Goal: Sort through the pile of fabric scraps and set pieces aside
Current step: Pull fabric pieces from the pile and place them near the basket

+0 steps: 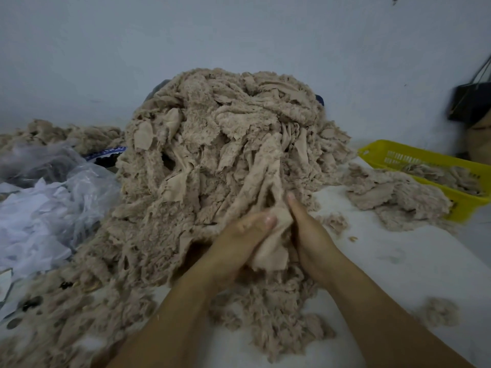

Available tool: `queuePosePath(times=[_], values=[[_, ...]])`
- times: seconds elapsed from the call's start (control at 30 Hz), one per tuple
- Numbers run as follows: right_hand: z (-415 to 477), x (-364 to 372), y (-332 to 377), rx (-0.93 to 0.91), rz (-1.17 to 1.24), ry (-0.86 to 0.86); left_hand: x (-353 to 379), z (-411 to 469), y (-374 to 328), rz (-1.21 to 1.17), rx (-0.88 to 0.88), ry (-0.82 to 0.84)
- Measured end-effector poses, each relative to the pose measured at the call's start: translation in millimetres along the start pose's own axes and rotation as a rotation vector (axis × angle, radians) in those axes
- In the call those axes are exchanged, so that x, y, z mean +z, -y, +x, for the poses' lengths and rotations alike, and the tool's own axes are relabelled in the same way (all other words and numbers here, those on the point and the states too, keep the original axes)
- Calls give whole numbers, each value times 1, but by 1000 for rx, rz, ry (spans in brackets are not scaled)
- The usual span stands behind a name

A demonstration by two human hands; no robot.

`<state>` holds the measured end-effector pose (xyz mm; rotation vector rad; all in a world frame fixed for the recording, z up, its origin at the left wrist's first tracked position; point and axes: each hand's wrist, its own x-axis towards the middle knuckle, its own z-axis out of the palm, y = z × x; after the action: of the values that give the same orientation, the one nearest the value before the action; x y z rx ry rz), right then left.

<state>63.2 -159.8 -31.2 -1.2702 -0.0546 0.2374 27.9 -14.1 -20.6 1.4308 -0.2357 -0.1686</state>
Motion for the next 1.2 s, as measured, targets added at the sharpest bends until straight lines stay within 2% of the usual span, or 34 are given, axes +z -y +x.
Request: queuePosePath(times=[0.1, 0.17, 0.2, 0.27, 0.33, 0.4, 0.47, 0.53, 0.63, 0.8, 0.9, 0.97, 1.07, 1.13, 1.2], values=[[1, -3, 3, 13, 127, -16, 3, -6, 0, 117, -93, 223], [3, -5, 3, -20, 194, -32, 4, -7, 0, 114, -120, 256], [3, -5, 4, -56, 160, -57, 4, -6, 0, 89, -126, 222], [0, -2, 7, -149, -88, -156, 5, -1, -1, 4, -137, 78], [-5, 0, 7, -313, -452, -206, 4, 4, -1, -55, -109, -117], [-10, 6, 2, -444, -740, -101, 1, 7, -2, -72, -92, -198], [-12, 14, -5, -536, -920, 39, -3, 9, -3, -170, -176, -190], [-13, 23, -9, -604, -1055, 149, -6, 10, -2, -268, -259, -170], [-13, 24, -12, -641, -1161, 228, -8, 13, -2, -245, -253, -248], [-13, 26, -16, -663, -1179, 257, -14, 18, 0, -503, -263, -333], [-17, 28, -18, -605, -1083, 273, -27, 24, 3, -605, -295, -486], [-20, 26, -19, -532, -951, 256, -40, 26, 1, -832, -240, -576], [-19, 18, -11, -379, -710, 85, -59, 27, 0, -1122, -87, -686], [-16, 10, -5, -345, -600, -59, -61, 28, 1, -1158, -9, -737], [-14, 5, -3, -348, -531, -103, -59, 31, 3, -1172, 30, -777]])
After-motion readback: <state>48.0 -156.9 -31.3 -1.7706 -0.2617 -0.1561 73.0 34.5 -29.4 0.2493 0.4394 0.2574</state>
